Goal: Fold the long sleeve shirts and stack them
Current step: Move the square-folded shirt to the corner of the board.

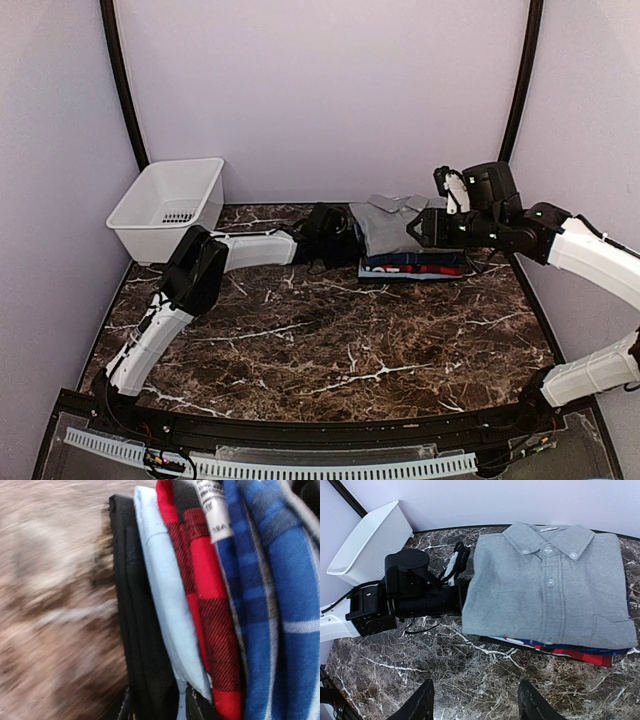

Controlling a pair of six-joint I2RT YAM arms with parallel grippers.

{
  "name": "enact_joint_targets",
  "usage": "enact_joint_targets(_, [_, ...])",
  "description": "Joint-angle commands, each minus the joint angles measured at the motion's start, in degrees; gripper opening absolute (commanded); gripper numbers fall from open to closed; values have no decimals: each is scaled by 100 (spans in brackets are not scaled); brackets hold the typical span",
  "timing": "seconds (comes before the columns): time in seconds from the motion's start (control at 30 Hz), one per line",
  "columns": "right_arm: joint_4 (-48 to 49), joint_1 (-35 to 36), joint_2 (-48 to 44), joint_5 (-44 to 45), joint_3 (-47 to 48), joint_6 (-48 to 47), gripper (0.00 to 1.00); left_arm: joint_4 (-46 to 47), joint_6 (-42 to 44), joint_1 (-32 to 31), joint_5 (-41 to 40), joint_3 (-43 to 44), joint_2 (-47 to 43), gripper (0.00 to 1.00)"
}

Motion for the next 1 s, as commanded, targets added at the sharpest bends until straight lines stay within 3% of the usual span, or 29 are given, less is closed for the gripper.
enact_joint_targets(0.0, [-140,-64,-168,-19,-69,-189,54,21,-298,-210,292,1338,907,35])
enact_joint_targets(0.13, [-229,-85,-218,-78,-56,-262,54,885,-615,-320,346,1974,1470,35])
enact_joint_targets(0.47, [-367,-111,-260,-157,-90,-345,54,2474,-1134,-465,743,2442,2185,38])
enact_joint_targets(0.8, [-392,-112,-293,-163,-109,-205,54,2315,-1246,-448,724,2353,2099,38])
enact_joint_targets(0.97, [-415,-118,-423,-136,-133,-111,54,1866,-1080,-413,479,1611,1477,39])
